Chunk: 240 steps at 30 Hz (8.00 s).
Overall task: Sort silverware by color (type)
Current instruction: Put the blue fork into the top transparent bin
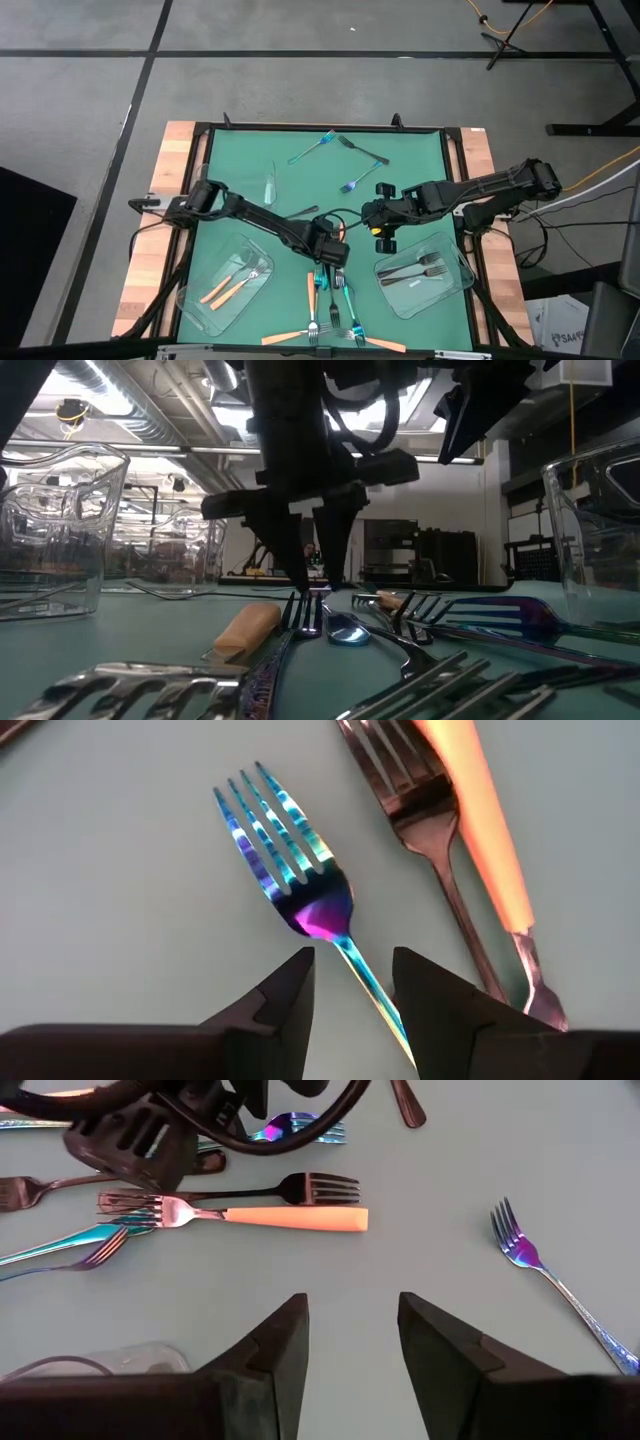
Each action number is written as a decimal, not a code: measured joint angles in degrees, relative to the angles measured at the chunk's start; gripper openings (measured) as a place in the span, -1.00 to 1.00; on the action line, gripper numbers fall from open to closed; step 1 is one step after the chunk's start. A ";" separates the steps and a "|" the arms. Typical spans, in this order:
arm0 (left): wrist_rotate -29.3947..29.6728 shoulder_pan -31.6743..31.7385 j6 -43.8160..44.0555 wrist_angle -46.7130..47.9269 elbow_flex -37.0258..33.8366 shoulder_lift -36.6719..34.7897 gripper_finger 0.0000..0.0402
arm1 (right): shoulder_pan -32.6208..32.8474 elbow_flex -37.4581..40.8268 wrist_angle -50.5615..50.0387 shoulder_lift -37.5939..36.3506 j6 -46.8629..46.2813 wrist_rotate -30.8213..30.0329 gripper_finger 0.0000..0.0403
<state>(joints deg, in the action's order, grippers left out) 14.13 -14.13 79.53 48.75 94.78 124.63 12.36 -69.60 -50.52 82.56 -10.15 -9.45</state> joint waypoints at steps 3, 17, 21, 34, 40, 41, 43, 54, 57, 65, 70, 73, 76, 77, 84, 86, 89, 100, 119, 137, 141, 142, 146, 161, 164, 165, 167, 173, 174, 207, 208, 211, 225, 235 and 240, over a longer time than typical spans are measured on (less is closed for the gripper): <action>0.09 -0.02 0.04 -0.36 0.00 0.96 -0.35 | 0.00 0.00 0.02 0.00 0.00 0.00 -0.27; -0.39 0.96 2.52 -1.31 0.11 2.53 -0.45 | 0.00 0.02 0.98 0.00 0.00 0.02 -0.27; -0.30 1.25 2.64 -1.28 0.11 2.55 -0.59 | 0.00 0.02 1.01 0.00 0.00 0.02 -0.27; -1.72 2.08 2.86 -2.33 0.07 2.66 -0.97 | 0.00 0.02 0.98 0.00 0.00 0.02 -0.27; -3.83 2.91 2.39 -2.31 0.07 2.60 -0.97 | 0.00 0.02 0.98 0.00 0.00 0.02 -0.27; -3.96 2.93 2.21 -2.29 0.04 2.41 -0.98 | 0.00 0.02 0.98 0.00 0.00 0.02 -0.27; -4.21 3.02 1.25 -2.40 0.02 2.29 -0.98 | 0.00 0.02 0.98 0.00 0.00 0.02 -0.27; -5.05 3.04 -0.64 -2.68 -0.11 1.04 -0.98 | -0.01 0.04 0.98 0.00 0.00 0.02 -0.27; -5.51 3.04 -1.81 -2.61 -0.11 0.36 -0.98 | 0.00 0.04 0.98 0.00 0.01 0.02 -0.27; -3.78 3.35 -6.41 -0.90 -0.09 -4.04 -0.98 | 0.00 0.04 1.01 0.00 0.01 0.04 -0.27; -3.10 4.78 -13.59 2.21 0.00 -8.80 -0.98 | 0.00 0.07 1.04 0.02 0.00 0.02 -0.27; -2.88 6.34 -18.78 4.09 0.00 -11.89 -0.98 | 0.00 0.07 1.19 0.02 0.00 0.04 -0.27; -3.22 8.21 -24.61 5.78 0.00 -14.98 -0.98 | 0.00 0.07 1.25 0.02 -0.02 0.02 -0.27; -3.16 8.81 -26.58 6.14 0.00 -15.89 -0.98 | 0.00 0.07 1.22 0.02 -0.04 0.02 -0.27; -5.16 13.25 -44.82 10.50 -0.03 -23.06 -0.98 | -0.15 -0.17 2.40 0.02 -0.55 -0.04 -0.27; -5.92 14.33 -49.84 12.41 -0.07 -24.39 -0.98 | -0.30 -0.20 2.55 0.02 -0.76 -0.49 -0.27; -6.31 16.43 -57.73 16.67 0.06 -27.16 -0.98 | 0.07 0.26 1.98 0.02 0.18 0.11 -0.27; -5.37 25.36 -73.32 34.99 0.13 -30.74 -0.98 | 0.18 0.09 3.82 0.07 0.11 0.44 -0.27; -5.76 35.34 -87.65 35.17 -13.93 -32.83 -0.98 | 0.00 0.09 3.87 0.04 -0.04 0.02 -0.27; -5.94 35.39 -92.98 10.38 -40.14 -34.83 -0.98 | -0.02 0.07 3.98 0.04 -0.04 0.02 -0.27; -5.93 35.39 -94.23 6.92 -43.68 -34.81 -0.98 | 0.00 0.07 4.00 0.04 -0.05 0.04 -0.27; -5.92 35.39 -94.25 6.35 -44.34 -34.81 -0.98 | -0.01 0.07 4.00 0.04 -0.04 0.02 -0.27; -6.59 35.39 -94.27 4.59 -46.43 -34.96 -0.98 | 0.00 0.07 4.00 0.04 -0.05 0.03 -0.27; -6.59 35.37 -94.23 3.90 -47.36 -34.94 -0.98 | 0.00 0.04 4.02 0.02 -0.05 0.02 -0.27; -6.55 35.37 -94.23 3.90 -47.39 -34.89 -0.98 | -0.01 0.04 4.02 0.02 -0.07 0.02 -0.27; -6.58 35.37 -94.23 3.90 -47.39 -34.89 -0.98 | 0.00 0.04 4.02 0.02 -0.07 0.02 -0.27; -6.85 35.37 -94.21 3.88 -47.43 -34.89 -0.97 | 0.00 0.02 4.02 0.02 -0.07 0.02 -0.27; -8.23 35.32 -94.10 3.94 -47.56 -34.76 -0.84 | -0.01 0.02 4.02 0.00 -0.07 0.02 -0.27; -8.24 35.34 -94.10 3.94 -47.54 -34.76 -0.81 | 0.00 0.02 4.02 0.00 -0.07 0.02 -0.27; -8.59 35.08 -91.73 16.75 -37.28 -34.59 -0.73 | -0.61 0.02 4.25 -0.02 -8.43 -7.65 -0.27; -8.61 34.87 -91.13 17.28 -36.36 -34.63 -0.73 | -1.06 0.02 4.28 -0.02 -9.61 -8.79 -0.27; -8.74 33.60 -89.33 17.70 -33.72 -34.65 -0.71 | -3.71 0.02 4.28 -0.02 -14.22 -11.08 -0.27; -8.74 27.26 -84.11 13.78 -24.01 -34.72 -0.70 | -21.07 0.02 4.24 -0.02 -32.15 -10.70 -0.27; -8.72 24.69 -84.09 10.09 -23.56 -34.74 -0.70 | -26.02 0.02 6.09 0.67 -42.37 -10.53 -0.27; -8.71 23.75 -84.06 9.40 -23.56 -34.76 -0.70 | -27.18 0.02 7.02 4.09 -51.51 -10.67 -0.27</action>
<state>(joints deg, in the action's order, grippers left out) 5.42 9.62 -4.53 58.15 71.22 89.86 -14.83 -69.58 -43.51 86.66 -61.67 -20.13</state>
